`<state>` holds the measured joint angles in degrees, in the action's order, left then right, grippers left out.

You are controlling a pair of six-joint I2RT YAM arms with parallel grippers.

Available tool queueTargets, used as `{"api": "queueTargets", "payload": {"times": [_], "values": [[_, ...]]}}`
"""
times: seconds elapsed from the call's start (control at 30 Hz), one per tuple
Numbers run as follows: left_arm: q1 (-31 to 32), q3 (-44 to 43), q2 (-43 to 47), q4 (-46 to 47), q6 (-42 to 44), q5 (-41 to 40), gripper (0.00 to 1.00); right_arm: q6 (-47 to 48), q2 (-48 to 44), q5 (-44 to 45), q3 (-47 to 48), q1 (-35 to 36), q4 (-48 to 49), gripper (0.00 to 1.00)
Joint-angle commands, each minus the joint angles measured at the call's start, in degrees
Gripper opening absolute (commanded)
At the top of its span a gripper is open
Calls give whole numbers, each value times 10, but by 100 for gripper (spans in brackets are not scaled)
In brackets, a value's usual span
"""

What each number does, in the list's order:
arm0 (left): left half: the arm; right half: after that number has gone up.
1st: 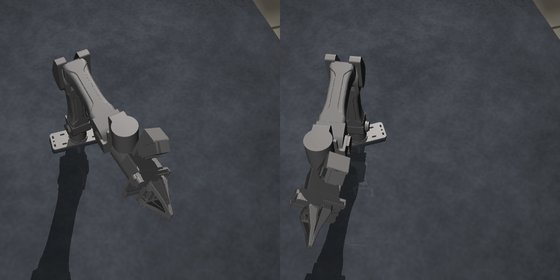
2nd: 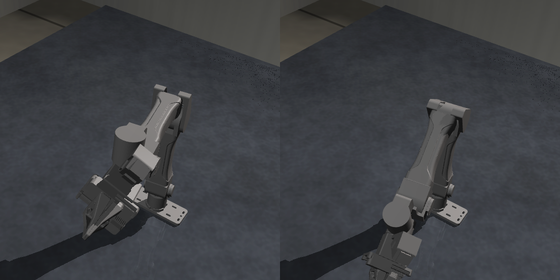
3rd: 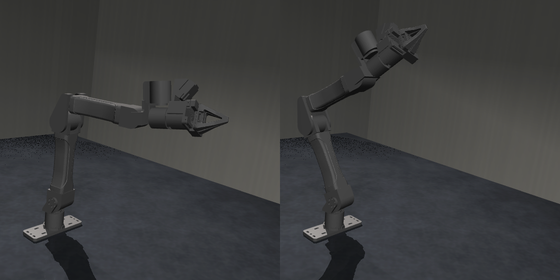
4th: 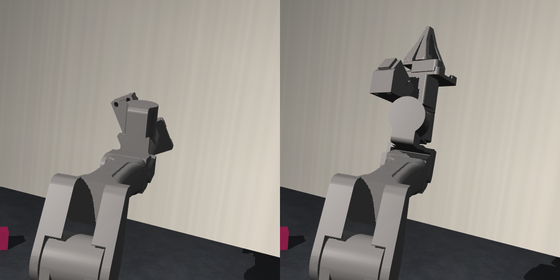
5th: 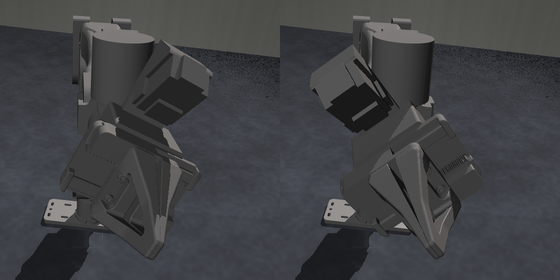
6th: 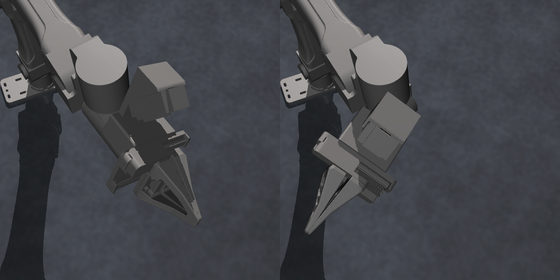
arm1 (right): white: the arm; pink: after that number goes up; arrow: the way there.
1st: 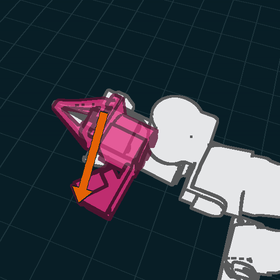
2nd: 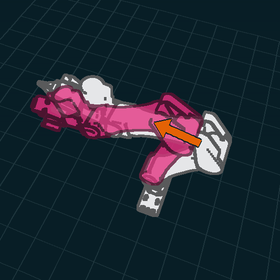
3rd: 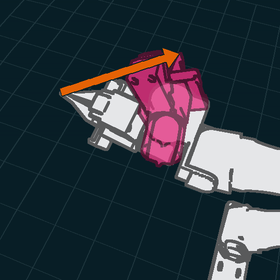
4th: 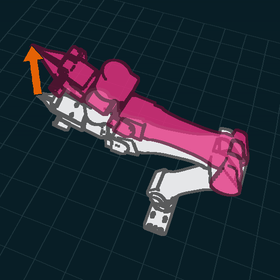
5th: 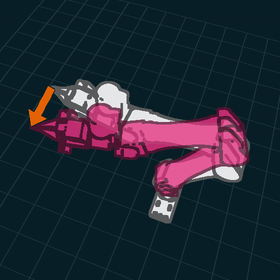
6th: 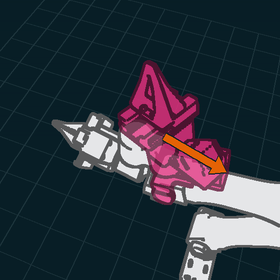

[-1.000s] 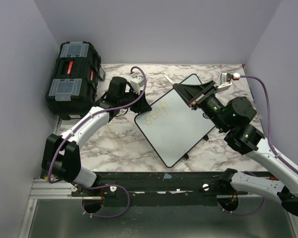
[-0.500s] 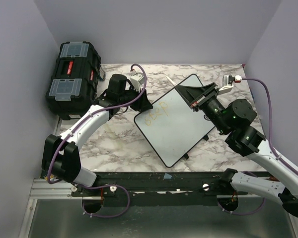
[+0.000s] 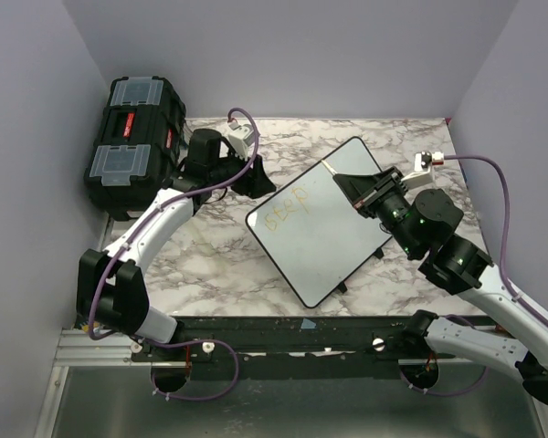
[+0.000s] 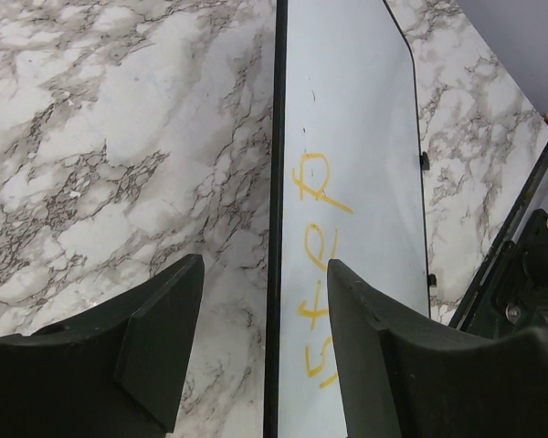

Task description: Write a sentence on the whiteboard

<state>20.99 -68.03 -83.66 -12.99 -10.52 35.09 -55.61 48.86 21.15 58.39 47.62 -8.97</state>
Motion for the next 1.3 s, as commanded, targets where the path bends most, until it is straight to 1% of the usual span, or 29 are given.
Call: {"api": "queueTargets", "payload": {"times": [0.0, 0.1, 0.17, 0.27, 0.47, 0.83, 0.93, 1.03, 1.1, 1.27], "values": [[-12, -40, -24, -17, 12, 52, 58, 25, -6, 36, -8, 0, -38, 1], [-13, -62, -51, -33, 20, 81, 57, 32, -5, 32, -10, 0, -55, 1], [-14, -68, -69, -32, 19, 111, 54, 35, -4, 30, -7, 1, -72, 1], [-14, -76, -95, -24, 12, 136, 45, 47, -3, 28, -6, 0, -94, 1], [-12, -73, -125, 7, -13, 183, 40, 67, -4, 21, -7, 0, -122, 1], [0, -82, -157, 22, -28, 215, 30, 73, -7, 16, -20, 0, -127, 1], [2, -84, -165, 27, -35, 223, 23, 76, -7, 17, -22, 0, -130, 1], [4, -85, -166, 31, -38, 226, 19, 81, -9, 18, -25, 0, -132, 1], [6, -84, -162, 33, -40, 224, 13, 83, -11, 18, -26, 0, -133, 1], [11, -85, -145, 33, -45, 216, 5, 98, -12, 12, -27, 0, -141, 1]]}}
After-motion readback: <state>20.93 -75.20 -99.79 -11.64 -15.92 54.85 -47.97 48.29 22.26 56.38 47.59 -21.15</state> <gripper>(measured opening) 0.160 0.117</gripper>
